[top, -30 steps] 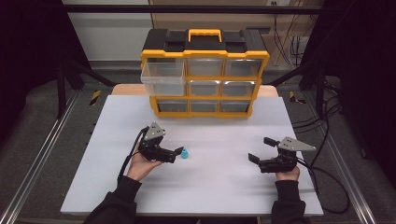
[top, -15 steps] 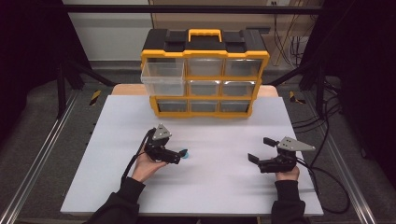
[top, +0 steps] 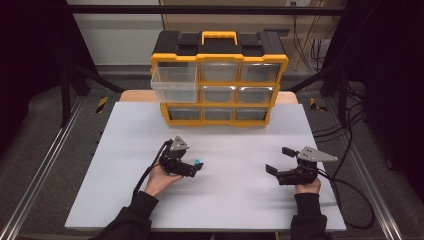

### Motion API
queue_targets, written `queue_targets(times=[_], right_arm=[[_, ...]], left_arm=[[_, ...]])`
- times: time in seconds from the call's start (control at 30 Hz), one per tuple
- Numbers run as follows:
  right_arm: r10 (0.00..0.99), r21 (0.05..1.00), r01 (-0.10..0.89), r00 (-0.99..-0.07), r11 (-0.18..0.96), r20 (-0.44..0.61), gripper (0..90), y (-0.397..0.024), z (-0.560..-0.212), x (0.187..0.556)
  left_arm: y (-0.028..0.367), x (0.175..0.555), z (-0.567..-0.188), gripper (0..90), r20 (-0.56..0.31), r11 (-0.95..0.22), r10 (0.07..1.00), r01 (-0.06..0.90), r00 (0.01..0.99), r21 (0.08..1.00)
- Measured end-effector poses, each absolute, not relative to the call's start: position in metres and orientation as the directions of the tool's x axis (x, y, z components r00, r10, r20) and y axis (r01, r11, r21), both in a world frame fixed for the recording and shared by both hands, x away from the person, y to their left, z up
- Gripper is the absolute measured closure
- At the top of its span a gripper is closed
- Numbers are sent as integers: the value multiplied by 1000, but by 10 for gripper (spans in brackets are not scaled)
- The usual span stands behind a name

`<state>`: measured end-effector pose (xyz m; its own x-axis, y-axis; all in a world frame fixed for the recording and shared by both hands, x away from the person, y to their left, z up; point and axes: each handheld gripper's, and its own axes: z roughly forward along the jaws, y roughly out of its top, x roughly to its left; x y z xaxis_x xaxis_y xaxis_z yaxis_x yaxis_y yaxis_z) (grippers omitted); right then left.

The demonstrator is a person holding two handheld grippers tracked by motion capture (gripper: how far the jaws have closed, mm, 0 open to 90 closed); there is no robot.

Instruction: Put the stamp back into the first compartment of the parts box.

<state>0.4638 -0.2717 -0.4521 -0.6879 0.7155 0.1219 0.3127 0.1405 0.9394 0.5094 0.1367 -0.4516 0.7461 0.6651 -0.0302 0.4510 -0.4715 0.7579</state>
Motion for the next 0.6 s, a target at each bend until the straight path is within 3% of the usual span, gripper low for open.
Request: queue_targets(times=[0.6], right_arm=[[715,939,315,-688,138,125,23,-272,-452,464]], left_arm=[[132,509,-455,401,-38,-497,659,472,751,728]])
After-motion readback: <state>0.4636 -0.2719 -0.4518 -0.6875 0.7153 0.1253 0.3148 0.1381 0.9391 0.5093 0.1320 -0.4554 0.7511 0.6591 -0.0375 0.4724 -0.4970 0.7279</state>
